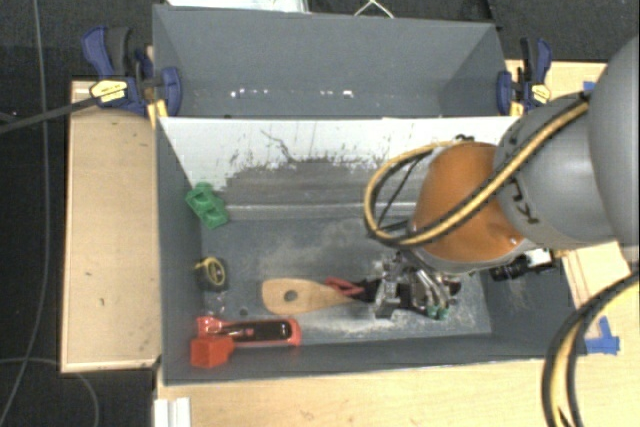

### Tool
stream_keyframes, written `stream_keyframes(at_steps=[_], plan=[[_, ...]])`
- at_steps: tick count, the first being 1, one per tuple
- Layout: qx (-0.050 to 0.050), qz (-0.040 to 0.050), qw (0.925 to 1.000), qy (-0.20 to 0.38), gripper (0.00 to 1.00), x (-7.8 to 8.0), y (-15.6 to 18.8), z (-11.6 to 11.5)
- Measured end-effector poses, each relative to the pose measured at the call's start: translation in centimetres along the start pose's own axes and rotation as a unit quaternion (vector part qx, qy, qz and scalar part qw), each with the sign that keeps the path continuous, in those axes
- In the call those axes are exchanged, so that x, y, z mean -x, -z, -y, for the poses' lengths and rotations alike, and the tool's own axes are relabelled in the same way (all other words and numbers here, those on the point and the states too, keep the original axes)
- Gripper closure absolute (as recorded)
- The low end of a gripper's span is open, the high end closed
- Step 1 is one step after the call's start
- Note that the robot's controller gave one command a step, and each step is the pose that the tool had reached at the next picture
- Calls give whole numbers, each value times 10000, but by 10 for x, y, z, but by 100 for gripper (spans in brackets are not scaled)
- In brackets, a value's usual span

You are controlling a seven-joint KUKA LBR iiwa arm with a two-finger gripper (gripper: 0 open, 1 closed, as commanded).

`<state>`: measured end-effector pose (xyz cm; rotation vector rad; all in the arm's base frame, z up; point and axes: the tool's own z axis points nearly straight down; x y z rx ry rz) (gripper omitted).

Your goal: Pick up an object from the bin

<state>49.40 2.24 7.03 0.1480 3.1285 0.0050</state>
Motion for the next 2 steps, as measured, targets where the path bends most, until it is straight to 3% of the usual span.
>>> stream_keyframes(at_steps=[1, 2], plan=[[0, 0, 10000, 1, 100, 0, 0, 0], [0, -13, 10000, -3, 100, 4, 136, -15]])
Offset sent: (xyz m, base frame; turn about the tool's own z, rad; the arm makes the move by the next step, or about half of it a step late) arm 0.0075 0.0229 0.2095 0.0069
